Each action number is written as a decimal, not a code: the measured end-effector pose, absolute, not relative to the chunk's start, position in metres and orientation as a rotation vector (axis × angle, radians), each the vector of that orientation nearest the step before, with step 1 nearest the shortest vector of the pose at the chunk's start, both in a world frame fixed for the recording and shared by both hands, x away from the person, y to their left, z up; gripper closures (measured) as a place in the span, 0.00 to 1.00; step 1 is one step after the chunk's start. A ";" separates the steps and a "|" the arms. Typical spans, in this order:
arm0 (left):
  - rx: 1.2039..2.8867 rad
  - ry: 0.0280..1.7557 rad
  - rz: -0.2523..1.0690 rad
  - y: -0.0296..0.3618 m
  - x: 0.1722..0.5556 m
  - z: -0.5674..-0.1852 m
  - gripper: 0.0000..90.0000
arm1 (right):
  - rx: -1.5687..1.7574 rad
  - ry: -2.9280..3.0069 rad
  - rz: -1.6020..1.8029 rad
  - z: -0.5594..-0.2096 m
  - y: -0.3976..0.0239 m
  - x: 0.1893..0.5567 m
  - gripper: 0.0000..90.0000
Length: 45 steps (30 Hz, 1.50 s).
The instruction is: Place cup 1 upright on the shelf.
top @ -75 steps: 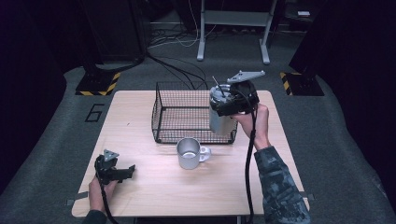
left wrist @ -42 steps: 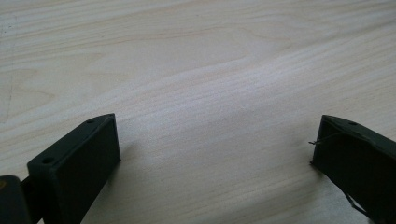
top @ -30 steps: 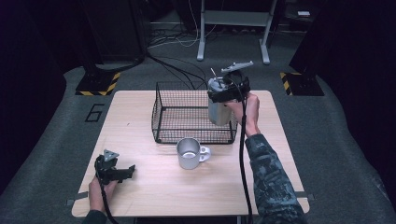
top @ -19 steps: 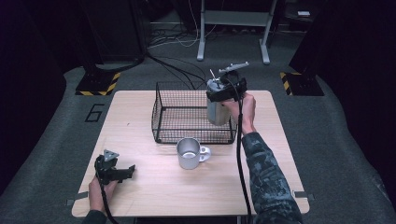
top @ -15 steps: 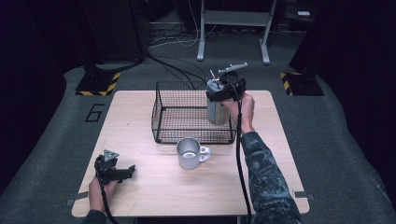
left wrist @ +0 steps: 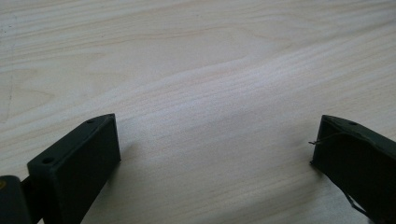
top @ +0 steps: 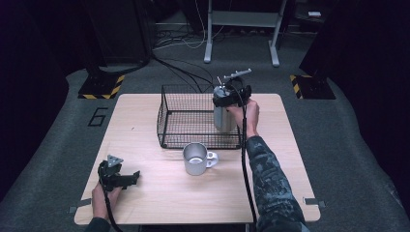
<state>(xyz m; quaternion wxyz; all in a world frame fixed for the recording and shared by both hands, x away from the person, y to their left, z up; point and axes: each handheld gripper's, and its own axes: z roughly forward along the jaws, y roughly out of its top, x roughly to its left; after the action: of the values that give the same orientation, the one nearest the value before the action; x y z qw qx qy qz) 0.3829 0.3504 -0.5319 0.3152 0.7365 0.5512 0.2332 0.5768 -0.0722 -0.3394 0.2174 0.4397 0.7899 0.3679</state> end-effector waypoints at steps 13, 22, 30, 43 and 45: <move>1.945 1.450 0.615 0.351 0.383 -0.532 0.00 | 1.283 2.196 0.991 -0.361 -0.074 0.589 0.04; 1.943 1.450 0.615 0.351 0.383 -0.532 0.00 | 1.310 2.198 0.976 -0.367 -0.074 0.592 0.04; 1.946 1.449 0.615 0.351 0.383 -0.532 0.00 | 1.317 2.203 0.957 -0.378 -0.071 0.593 0.04; 1.957 1.449 0.610 0.351 0.383 -0.531 0.00 | 1.339 2.226 0.943 -0.380 -0.075 0.591 0.03; 1.954 1.450 0.610 0.351 0.383 -0.531 0.00 | 1.318 2.240 0.915 -0.379 -0.075 0.591 0.03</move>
<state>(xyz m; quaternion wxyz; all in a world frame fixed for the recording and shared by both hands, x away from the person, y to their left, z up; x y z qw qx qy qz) 0.3827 0.3511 -0.5311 0.3111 0.7403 0.5493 0.2312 0.5908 -0.0745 -0.3785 0.1919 0.4693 0.7979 0.3260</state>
